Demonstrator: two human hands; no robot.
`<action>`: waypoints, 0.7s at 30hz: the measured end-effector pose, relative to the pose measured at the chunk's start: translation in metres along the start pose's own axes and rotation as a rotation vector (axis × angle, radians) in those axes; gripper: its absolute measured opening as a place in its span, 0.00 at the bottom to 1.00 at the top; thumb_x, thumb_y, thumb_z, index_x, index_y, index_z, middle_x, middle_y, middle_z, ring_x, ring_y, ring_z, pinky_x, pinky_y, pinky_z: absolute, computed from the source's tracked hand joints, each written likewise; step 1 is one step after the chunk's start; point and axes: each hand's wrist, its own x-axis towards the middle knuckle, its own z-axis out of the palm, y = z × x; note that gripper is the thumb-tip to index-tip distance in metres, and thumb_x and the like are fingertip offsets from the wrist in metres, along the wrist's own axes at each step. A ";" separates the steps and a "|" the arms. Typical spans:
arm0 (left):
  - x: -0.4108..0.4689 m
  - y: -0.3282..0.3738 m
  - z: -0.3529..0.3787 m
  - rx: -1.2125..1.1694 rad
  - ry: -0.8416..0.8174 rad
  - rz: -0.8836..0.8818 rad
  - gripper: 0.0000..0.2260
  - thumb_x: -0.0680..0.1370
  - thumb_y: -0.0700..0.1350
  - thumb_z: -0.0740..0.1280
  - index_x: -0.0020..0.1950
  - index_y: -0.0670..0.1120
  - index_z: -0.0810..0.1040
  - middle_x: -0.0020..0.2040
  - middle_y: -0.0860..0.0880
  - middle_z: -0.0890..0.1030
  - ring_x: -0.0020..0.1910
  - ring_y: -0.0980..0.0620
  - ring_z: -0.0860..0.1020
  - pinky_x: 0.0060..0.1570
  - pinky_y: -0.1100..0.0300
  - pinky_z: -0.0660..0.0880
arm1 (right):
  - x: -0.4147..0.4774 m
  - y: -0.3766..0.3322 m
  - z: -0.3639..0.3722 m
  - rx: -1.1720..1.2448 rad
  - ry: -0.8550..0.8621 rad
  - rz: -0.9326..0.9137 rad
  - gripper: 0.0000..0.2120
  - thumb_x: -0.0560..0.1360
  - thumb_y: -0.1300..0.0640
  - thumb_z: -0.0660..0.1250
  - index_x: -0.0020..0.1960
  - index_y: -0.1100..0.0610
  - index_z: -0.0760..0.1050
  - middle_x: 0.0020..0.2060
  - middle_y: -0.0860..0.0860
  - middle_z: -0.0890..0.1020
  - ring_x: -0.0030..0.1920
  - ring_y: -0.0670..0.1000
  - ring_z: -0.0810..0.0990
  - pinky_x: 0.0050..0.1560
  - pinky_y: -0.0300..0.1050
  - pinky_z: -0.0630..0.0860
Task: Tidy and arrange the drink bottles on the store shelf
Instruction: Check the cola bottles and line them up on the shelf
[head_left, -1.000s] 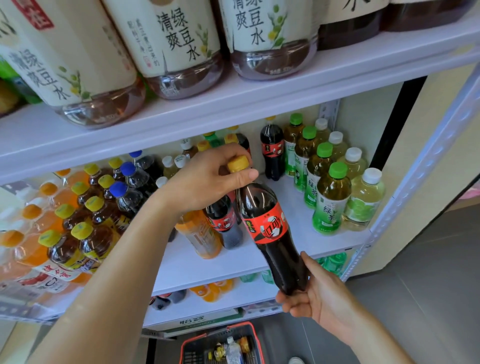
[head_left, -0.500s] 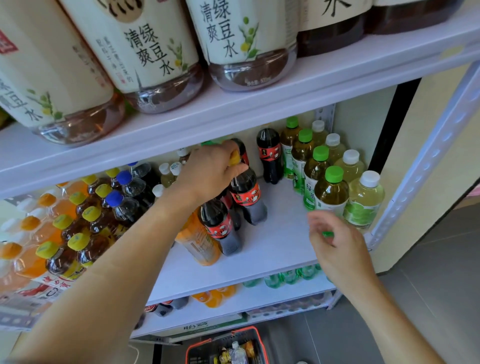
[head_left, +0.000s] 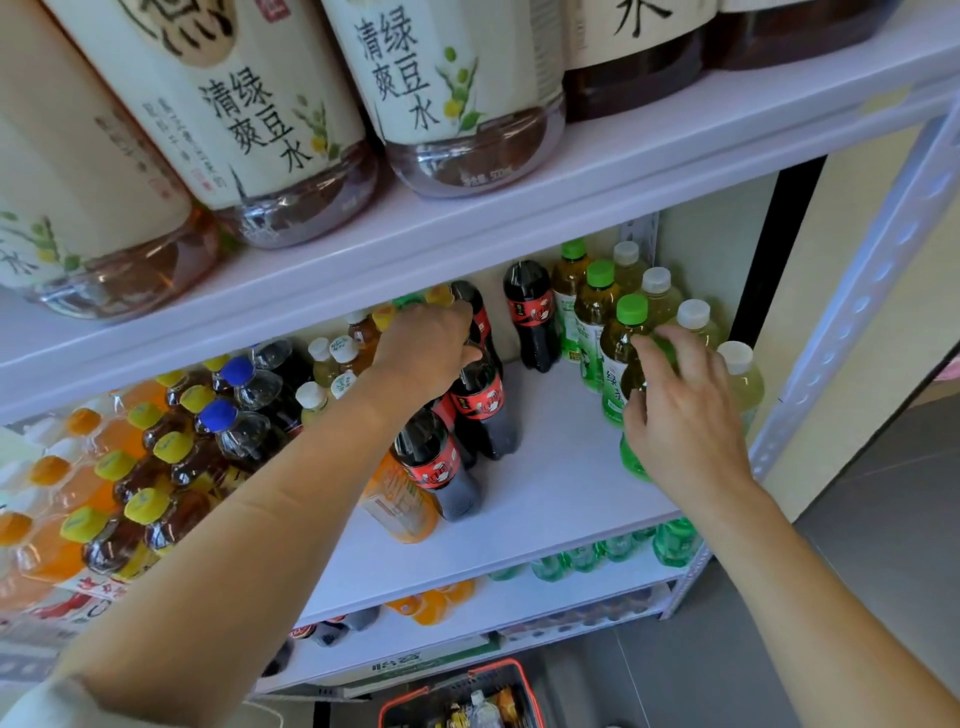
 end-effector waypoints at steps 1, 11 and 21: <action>-0.001 0.002 -0.002 0.017 -0.003 -0.005 0.17 0.80 0.55 0.66 0.61 0.44 0.73 0.47 0.44 0.78 0.49 0.43 0.76 0.39 0.54 0.68 | 0.001 0.001 0.001 0.002 0.018 -0.004 0.25 0.70 0.66 0.70 0.67 0.64 0.73 0.65 0.63 0.72 0.60 0.66 0.72 0.60 0.62 0.72; 0.049 0.063 -0.014 -0.220 0.039 0.017 0.21 0.79 0.43 0.64 0.71 0.41 0.68 0.69 0.37 0.69 0.65 0.35 0.70 0.62 0.45 0.70 | -0.019 -0.003 -0.004 0.232 0.260 -0.039 0.21 0.70 0.69 0.66 0.63 0.62 0.75 0.62 0.59 0.75 0.60 0.62 0.74 0.57 0.60 0.72; 0.105 0.070 -0.006 -0.137 0.003 -0.074 0.12 0.77 0.35 0.65 0.60 0.39 0.74 0.57 0.37 0.75 0.52 0.37 0.77 0.42 0.51 0.71 | -0.081 -0.002 0.005 0.469 0.128 0.041 0.16 0.73 0.65 0.62 0.60 0.58 0.76 0.58 0.53 0.77 0.56 0.53 0.76 0.51 0.42 0.75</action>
